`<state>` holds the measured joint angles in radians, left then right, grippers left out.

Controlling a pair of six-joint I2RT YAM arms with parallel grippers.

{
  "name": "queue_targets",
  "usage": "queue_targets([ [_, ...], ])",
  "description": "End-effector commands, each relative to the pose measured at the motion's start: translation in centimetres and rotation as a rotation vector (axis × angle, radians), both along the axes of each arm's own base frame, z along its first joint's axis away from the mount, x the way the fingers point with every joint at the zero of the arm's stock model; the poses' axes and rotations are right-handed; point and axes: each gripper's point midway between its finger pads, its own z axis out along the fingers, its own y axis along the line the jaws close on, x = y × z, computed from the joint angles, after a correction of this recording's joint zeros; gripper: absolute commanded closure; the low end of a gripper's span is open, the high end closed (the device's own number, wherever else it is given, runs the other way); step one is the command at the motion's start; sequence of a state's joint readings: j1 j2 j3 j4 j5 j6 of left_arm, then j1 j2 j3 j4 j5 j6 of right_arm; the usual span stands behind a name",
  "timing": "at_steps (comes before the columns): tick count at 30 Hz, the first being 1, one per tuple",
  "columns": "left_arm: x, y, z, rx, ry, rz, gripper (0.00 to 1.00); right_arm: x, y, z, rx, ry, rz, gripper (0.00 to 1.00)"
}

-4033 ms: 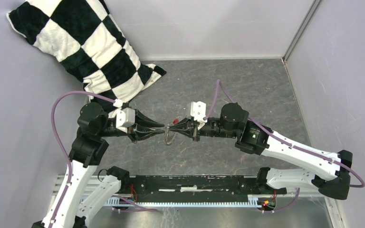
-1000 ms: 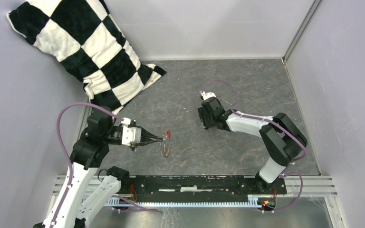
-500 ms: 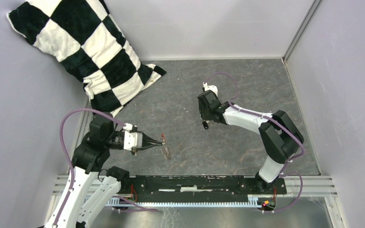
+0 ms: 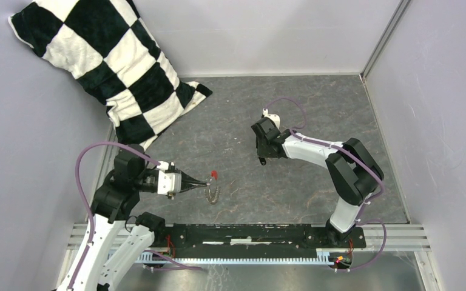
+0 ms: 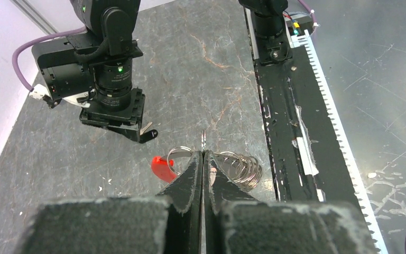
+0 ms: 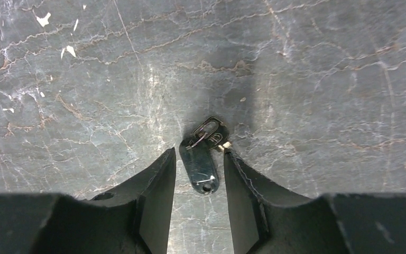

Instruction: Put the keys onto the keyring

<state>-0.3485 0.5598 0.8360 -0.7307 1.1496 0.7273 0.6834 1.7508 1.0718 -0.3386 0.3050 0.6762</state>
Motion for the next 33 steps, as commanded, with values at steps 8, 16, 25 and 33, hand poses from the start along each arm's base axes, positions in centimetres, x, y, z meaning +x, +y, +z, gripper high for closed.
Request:
queue_targets([
  [8, -0.1, 0.1, 1.2, -0.014, -0.083, -0.011, 0.98, 0.6, 2.7, 0.5, 0.110, 0.023, -0.022, 0.54],
  [16, -0.4, 0.2, 1.5, -0.020, -0.099, -0.009, 0.98, 0.9, 2.5, -0.1, 0.080, 0.026, -0.030, 0.55],
  [25, -0.7, 0.2, 1.4, -0.023, -0.097, -0.013, 0.98, 1.2, 1.6, 0.2, 0.043, 0.004, -0.052, 0.56],
  [33, -0.9, 0.2, 1.6, -0.029, -0.095, -0.019, 0.98, 1.8, 1.5, 0.8, 0.034, -0.022, -0.067, 0.60],
])
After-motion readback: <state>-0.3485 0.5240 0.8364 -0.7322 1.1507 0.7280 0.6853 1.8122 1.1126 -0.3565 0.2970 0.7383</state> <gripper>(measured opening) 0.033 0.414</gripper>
